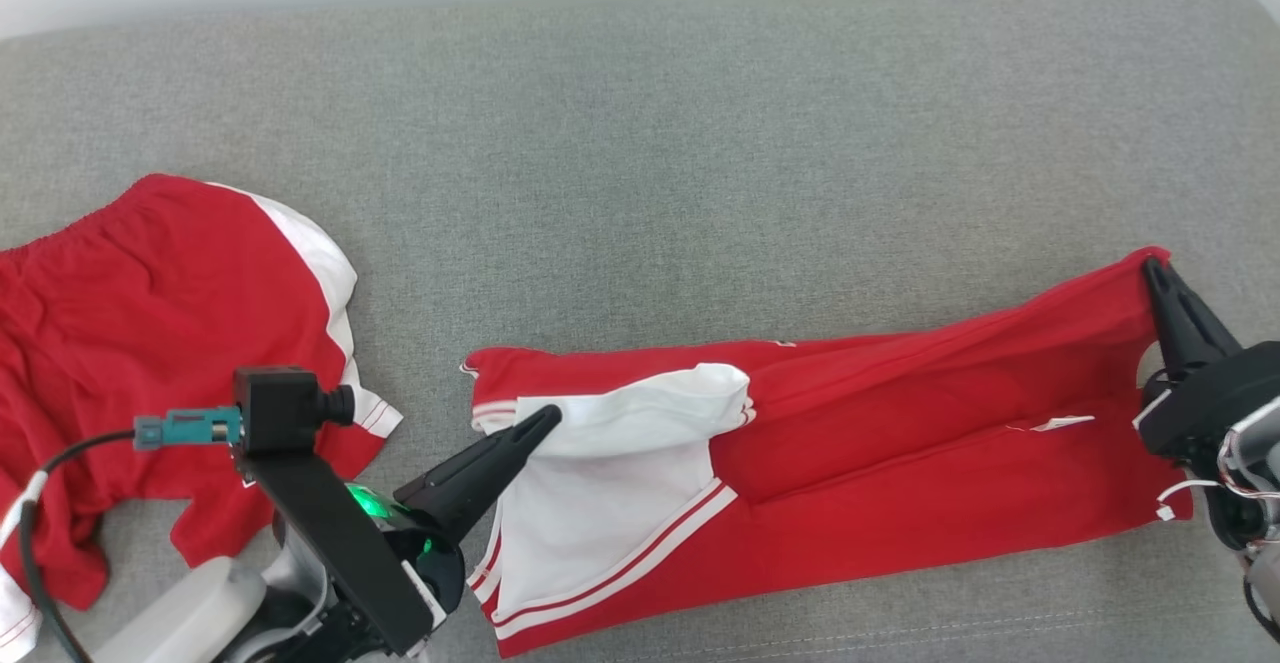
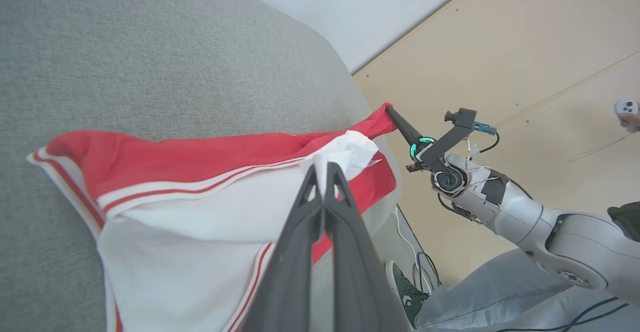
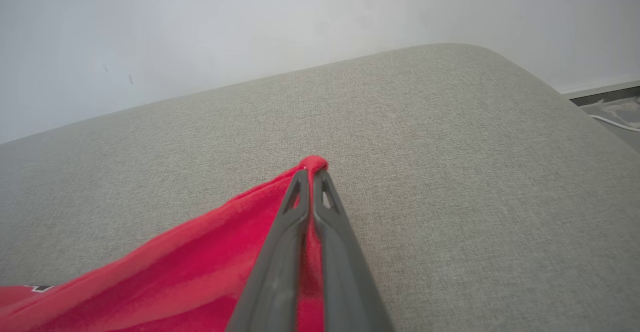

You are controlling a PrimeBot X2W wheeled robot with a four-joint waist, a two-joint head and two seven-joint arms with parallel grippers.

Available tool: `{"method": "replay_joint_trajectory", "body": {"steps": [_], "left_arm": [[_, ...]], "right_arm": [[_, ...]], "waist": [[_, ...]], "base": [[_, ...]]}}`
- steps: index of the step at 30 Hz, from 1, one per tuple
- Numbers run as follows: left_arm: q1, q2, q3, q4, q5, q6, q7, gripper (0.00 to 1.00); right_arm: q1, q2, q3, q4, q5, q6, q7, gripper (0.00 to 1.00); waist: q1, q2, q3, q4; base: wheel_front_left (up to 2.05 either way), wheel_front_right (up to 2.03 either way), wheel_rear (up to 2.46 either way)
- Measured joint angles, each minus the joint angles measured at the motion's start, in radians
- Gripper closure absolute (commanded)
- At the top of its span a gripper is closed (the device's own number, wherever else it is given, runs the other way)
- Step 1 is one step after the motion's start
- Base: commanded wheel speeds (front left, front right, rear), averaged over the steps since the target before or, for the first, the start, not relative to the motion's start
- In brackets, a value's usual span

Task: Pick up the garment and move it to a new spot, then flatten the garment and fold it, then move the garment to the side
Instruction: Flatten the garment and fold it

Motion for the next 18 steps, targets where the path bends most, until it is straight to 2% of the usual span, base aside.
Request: {"method": "replay_joint_trajectory", "body": {"steps": [2,5,6,8,13,18], "left_arm": [[0.003,-0.003,-0.001,-0.003,0.003,0.0,-0.011,1.0],[0.008,-0.012,-0.001,-0.009,0.008,0.0,-0.043,1.0],[0.016,-0.012,-0.001,-0.01,0.01,0.0,-0.051,1.0],[0.041,-0.012,-0.009,-0.01,0.026,0.0,-0.068,1.0],[0.044,-0.024,-0.048,0.005,0.062,0.0,-0.086,1.0],[0.045,-0.049,-0.072,0.055,0.084,0.0,-0.104,1.0]], "right_arm": [[0.004,-0.007,-0.005,-0.007,0.0,0.0,0.0,1.0],[0.007,-0.022,-0.007,-0.032,-0.007,0.0,0.0,0.93],[0.007,-0.025,-0.007,-0.042,-0.01,0.0,0.0,0.93],[0.015,-0.04,-0.006,-0.067,-0.026,0.0,0.0,1.0],[0.052,-0.065,0.007,-0.08,-0.035,0.0,0.0,1.0],[0.071,-0.065,0.013,-0.087,-0.043,0.0,0.0,1.0]], "waist": [[0.0001,0.0,0.002,0.001],[0.0002,0.0,0.008,0.006],[0.0002,0.0,0.009,0.007],[0.0002,0.0,0.011,0.009],[0.0002,0.0,0.017,0.012],[0.0002,0.0,0.023,0.014]], "base": [[0.0,0.0,0.0],[0.0,0.0,0.0],[0.0,0.0,0.0],[0.0,0.0,0.0],[0.0,0.0,0.0],[0.0,0.0,0.0]]}}
